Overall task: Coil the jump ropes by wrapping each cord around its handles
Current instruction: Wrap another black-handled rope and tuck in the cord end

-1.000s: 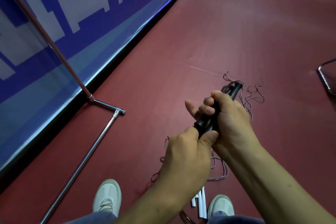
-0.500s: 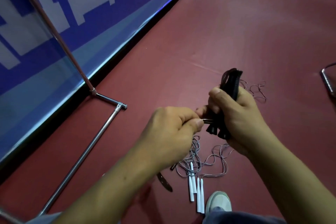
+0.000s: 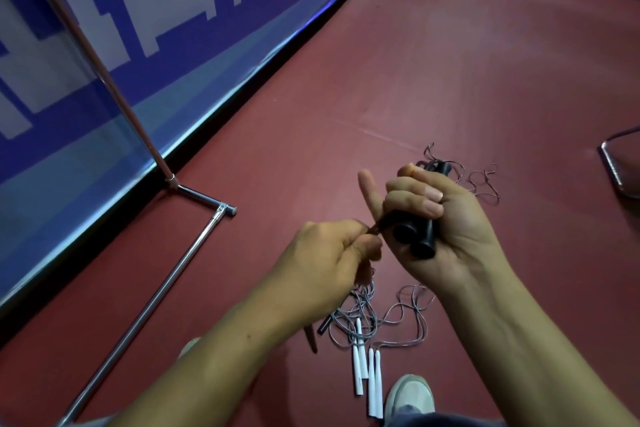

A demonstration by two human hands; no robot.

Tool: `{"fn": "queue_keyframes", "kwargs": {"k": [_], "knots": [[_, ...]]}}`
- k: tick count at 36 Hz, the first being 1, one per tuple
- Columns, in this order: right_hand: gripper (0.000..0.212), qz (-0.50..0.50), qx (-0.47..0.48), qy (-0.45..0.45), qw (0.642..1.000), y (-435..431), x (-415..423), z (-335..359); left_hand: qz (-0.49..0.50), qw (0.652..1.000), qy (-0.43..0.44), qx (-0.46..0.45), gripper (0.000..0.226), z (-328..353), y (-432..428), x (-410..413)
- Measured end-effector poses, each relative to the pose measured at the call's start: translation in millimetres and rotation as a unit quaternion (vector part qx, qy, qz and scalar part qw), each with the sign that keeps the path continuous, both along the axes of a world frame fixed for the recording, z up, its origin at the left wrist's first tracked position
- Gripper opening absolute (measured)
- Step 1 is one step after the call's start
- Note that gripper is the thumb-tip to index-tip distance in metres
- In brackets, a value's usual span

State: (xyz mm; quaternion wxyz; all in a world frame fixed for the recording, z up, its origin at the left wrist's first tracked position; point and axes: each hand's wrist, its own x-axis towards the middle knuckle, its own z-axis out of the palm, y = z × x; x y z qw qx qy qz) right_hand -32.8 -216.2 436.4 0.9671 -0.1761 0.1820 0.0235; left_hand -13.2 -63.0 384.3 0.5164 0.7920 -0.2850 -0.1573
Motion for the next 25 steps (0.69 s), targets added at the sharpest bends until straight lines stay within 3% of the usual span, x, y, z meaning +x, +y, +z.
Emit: {"fn": "queue_keyframes", "kwargs": {"k": [3, 7, 10, 12, 17, 21, 25], "knots": [[0.032, -0.02, -0.016, -0.002, 1.0, -1, 0, 4, -0.079, 0.993, 0.086, 0.028, 0.025, 10, 2, 2], [0.029, -0.045, -0.087, -0.004, 0.995, -4, -1, 12, -0.181, 0.963, 0.108, 0.171, 0.025, -4, 15, 12], [0.027, -0.058, -0.13, -0.005, 0.99, -10, -4, 13, -0.164, 0.922, 0.094, 0.339, 0.046, -16, 22, 15], [0.026, -0.075, -0.155, -0.002, 0.985, -11, -4, 8, -0.136, 0.908, 0.081, 0.387, 0.044, -20, 26, 18], [0.023, -0.103, -0.165, -0.006, 0.981, -20, 1, 3, -0.078, 0.912, 0.023, 0.402, 0.065, -25, 27, 25], [0.032, -0.142, -0.146, -0.011, 0.979, -46, 0, 11, 0.001, 0.951, 0.063, 0.302, 0.074, -28, 32, 30], [0.029, -0.167, -0.213, 0.009, 0.963, -55, -5, 10, 0.105, 0.953, 0.039, 0.281, 0.072, -24, 36, 32]]}}
